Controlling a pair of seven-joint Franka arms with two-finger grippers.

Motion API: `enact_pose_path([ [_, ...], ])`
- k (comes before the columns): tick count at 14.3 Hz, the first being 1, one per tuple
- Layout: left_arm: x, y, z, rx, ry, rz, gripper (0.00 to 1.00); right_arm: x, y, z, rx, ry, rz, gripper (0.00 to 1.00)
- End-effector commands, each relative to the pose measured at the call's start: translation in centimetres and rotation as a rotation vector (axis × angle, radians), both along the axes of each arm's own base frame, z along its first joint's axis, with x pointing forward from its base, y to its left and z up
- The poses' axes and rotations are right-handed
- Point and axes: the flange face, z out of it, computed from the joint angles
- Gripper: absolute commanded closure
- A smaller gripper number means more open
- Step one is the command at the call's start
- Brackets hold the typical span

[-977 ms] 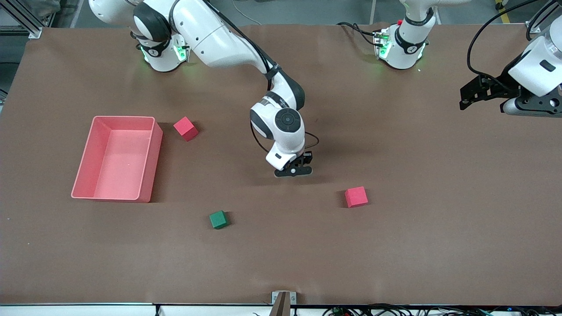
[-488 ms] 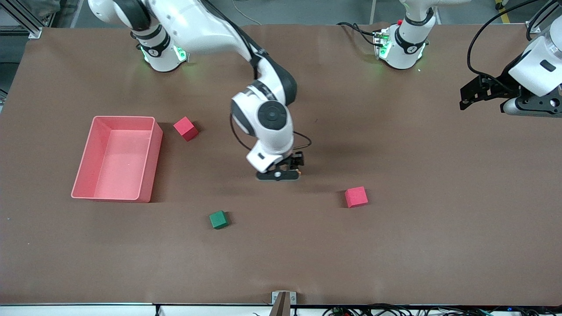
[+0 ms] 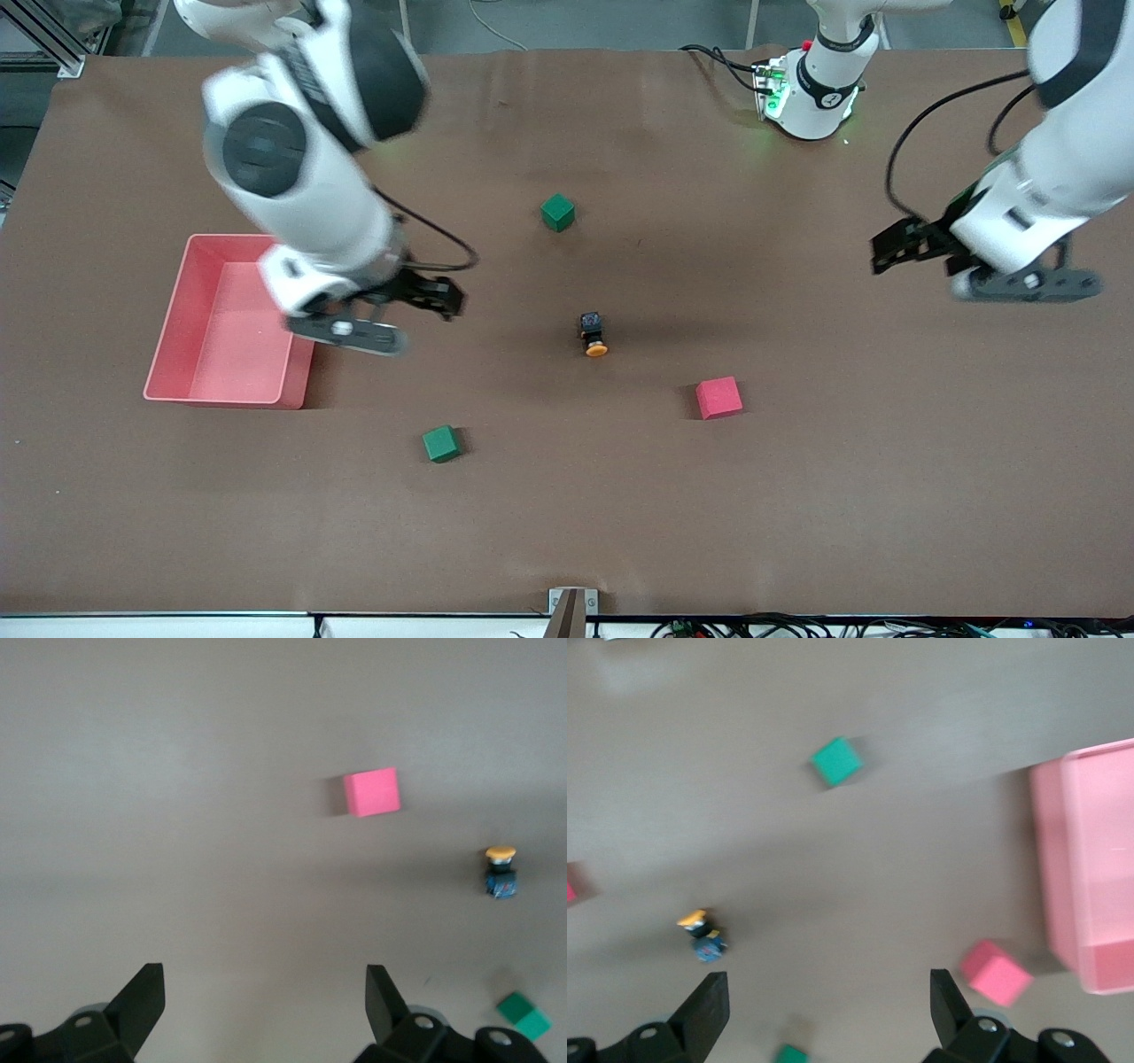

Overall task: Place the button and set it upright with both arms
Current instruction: 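Grasp the button with the left gripper while the right gripper withdraws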

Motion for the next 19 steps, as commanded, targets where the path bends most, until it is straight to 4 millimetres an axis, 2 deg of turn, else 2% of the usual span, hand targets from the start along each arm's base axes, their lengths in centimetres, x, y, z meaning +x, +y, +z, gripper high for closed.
enact_pose_path([
  [1,1.1,-6.4,-5.0,-0.005,0.013,0.036,0.00,-0.5,-8.7,3.1,0.022,0.035,-0.022,0.00],
  [3,1.6,-11.0,-9.7,-0.007,0.020,0.052,0.00,-0.5,-14.5,4.6,0.018,0.051,-0.053,0.00],
  [5,1.2,-15.1,-14.6,-0.007,0.029,0.039,0.00,-0.7,-19.2,5.4,0.016,0.053,-0.047,0.00],
  [6,0.7,-16.7,-16.9,-0.005,0.036,0.021,0.00,-0.9,-20.9,5.6,0.001,0.048,-0.065,0.00],
  [8,0.3,-19.4,-19.9,-0.018,0.020,0.023,0.00,-1.7,-23.3,6.4,-0.019,0.035,-0.044,0.00],
  [10,-0.4,-22.7,-22.7,-0.039,-0.011,0.041,0.00,-2.7,-27.1,6.8,-0.011,0.028,0.006,0.00],
  [12,-1.7,-26.0,-25.7,-0.036,-0.049,0.054,0.00,-4.4,-28.6,7.1,-0.003,-0.008,0.042,0.00],
  [15,-3.0,-29.7,-29.4,-0.020,-0.092,0.081,0.00,-7.4,-29.4,6.6,-0.016,-0.058,0.058,0.00],
  [17,-3.5,-32.5,-31.7,-0.004,-0.101,0.125,0.00,-8.4,-30.1,6.4,-0.014,-0.063,0.078,0.00],
  [19,-4.1,-33.5,-33.3,0.024,-0.110,0.127,0.00,-8.5,-30.4,6.4,-0.016,-0.065,0.093,0.00],
])
